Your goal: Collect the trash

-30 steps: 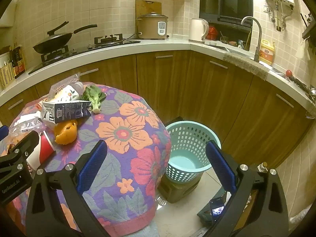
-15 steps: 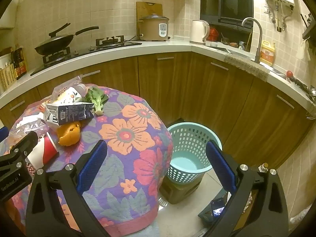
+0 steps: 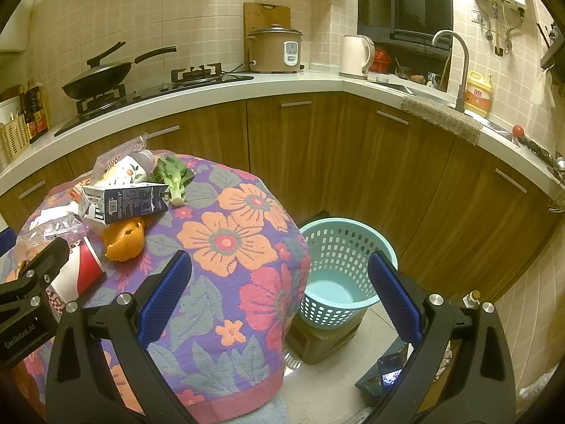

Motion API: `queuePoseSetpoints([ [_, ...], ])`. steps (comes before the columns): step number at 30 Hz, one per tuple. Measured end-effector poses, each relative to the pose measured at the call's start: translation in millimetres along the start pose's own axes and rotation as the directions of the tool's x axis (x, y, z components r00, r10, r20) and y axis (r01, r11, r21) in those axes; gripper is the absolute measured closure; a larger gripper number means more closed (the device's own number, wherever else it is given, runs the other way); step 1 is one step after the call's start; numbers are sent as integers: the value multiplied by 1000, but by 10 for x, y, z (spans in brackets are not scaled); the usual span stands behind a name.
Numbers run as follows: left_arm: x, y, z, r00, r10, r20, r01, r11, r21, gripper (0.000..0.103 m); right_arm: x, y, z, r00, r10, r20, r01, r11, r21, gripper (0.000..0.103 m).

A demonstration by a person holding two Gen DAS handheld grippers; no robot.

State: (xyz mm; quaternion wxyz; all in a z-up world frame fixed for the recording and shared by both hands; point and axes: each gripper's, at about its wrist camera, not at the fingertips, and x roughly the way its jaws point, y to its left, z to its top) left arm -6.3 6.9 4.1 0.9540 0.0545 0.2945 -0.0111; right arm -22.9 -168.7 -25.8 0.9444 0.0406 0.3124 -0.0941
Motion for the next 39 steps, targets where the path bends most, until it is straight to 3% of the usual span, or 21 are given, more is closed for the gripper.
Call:
queuePoseSetpoints([
  [39,-6,-58,10,1000,-4,-2,4,1000,12,8,14,-8,-9,1000,3,-2,-3,1000,-3,8],
])
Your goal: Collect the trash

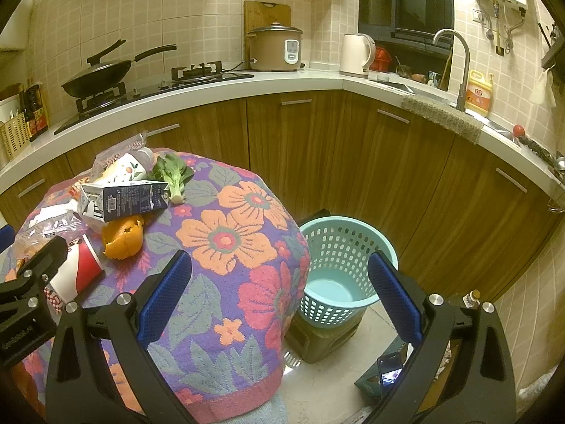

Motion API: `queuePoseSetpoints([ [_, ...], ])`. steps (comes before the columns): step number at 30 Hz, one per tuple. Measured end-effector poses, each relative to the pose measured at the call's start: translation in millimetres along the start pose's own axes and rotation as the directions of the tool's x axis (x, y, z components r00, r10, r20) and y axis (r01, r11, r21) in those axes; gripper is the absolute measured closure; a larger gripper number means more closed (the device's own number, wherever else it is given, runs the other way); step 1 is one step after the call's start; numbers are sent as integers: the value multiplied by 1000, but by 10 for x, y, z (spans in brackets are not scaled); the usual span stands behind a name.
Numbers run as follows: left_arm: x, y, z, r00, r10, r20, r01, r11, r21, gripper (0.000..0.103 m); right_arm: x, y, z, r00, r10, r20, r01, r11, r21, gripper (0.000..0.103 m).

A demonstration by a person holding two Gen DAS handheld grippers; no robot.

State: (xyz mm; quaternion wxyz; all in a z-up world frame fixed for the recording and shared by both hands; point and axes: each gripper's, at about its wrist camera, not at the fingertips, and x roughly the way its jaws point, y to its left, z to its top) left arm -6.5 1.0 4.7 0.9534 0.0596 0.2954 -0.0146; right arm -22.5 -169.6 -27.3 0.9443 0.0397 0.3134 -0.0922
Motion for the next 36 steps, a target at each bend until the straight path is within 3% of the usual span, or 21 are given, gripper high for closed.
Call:
queuePoseSetpoints([
  [36,-26,-2,16,1000,-8,8,8,1000,7,8,-48,0,31,1000,0,7,0,1000,4,8],
])
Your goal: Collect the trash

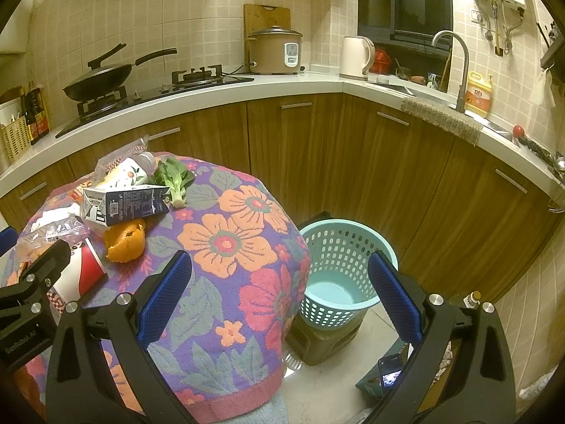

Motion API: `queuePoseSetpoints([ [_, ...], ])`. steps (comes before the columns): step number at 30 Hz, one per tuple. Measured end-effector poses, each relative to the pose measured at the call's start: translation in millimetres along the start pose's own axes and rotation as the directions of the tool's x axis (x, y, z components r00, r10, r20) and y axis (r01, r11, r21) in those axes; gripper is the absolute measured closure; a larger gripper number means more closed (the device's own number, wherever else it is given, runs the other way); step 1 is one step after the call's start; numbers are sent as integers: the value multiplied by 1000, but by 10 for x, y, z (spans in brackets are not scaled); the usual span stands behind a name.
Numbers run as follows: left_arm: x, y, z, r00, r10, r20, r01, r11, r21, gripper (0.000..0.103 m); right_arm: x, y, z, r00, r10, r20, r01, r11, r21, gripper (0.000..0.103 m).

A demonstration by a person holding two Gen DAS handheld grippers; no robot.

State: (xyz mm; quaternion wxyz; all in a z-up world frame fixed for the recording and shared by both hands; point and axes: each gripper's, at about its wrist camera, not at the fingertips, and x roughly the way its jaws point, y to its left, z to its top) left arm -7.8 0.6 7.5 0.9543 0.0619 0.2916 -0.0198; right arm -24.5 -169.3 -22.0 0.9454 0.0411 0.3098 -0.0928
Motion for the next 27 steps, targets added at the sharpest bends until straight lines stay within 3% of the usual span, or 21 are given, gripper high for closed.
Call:
queuePoseSetpoints([
  [27,6,-20,3,1000,-8,0,8,1000,7,8,-13,4,20,1000,-10,1,10,1000,-8,8],
])
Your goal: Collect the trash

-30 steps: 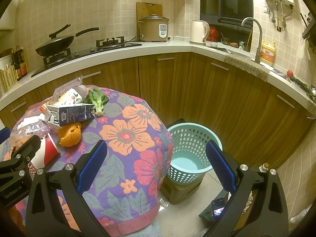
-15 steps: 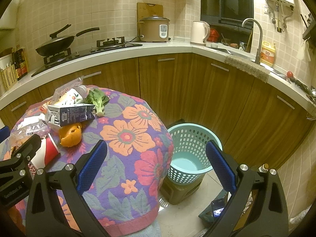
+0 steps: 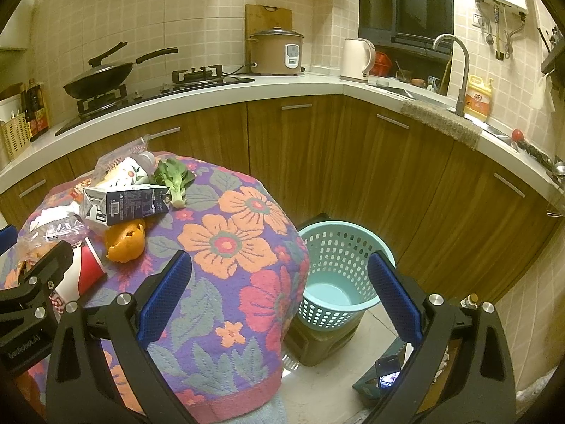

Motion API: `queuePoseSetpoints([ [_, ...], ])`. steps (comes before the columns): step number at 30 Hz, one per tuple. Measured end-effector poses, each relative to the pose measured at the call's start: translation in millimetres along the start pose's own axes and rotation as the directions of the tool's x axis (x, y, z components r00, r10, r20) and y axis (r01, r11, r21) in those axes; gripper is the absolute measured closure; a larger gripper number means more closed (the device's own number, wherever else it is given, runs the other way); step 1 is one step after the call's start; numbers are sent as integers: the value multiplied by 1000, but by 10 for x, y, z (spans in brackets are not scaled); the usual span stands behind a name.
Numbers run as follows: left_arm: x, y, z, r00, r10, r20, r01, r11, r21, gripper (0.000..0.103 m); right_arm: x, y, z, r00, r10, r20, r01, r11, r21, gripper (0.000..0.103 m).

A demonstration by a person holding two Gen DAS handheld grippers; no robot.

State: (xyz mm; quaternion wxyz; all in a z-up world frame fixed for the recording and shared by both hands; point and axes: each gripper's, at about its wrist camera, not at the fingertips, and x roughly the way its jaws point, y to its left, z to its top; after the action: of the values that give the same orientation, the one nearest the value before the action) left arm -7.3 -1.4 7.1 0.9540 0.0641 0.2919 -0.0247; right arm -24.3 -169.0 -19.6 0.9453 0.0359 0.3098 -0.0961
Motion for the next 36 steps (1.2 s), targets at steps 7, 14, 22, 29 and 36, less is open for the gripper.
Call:
queuePoseSetpoints([
  [7,21,-15,-28,1000,-5,-4,5,1000,4,8,34,-21,-19,1000,-9,-8,9,1000,2,8],
  [14,18,-30,-40,1000,-6,-2,6,1000,8,8,25,-19,-19,1000,-8,-5,8,1000,1,8],
  [22,7,-18,-37,1000,-6,0,6,1000,3,8,19,-8,-11,1000,-6,-4,6,1000,0,8],
  [29,-7,6,-31,1000,-5,4,5,1000,0,8,-10,70,0,1000,-5,5,5,1000,-13,8],
  [36,-74,101,-10,1000,6,14,-6,1000,-9,8,-69,148,54,1000,6,24,-5,999,-35,8],
])
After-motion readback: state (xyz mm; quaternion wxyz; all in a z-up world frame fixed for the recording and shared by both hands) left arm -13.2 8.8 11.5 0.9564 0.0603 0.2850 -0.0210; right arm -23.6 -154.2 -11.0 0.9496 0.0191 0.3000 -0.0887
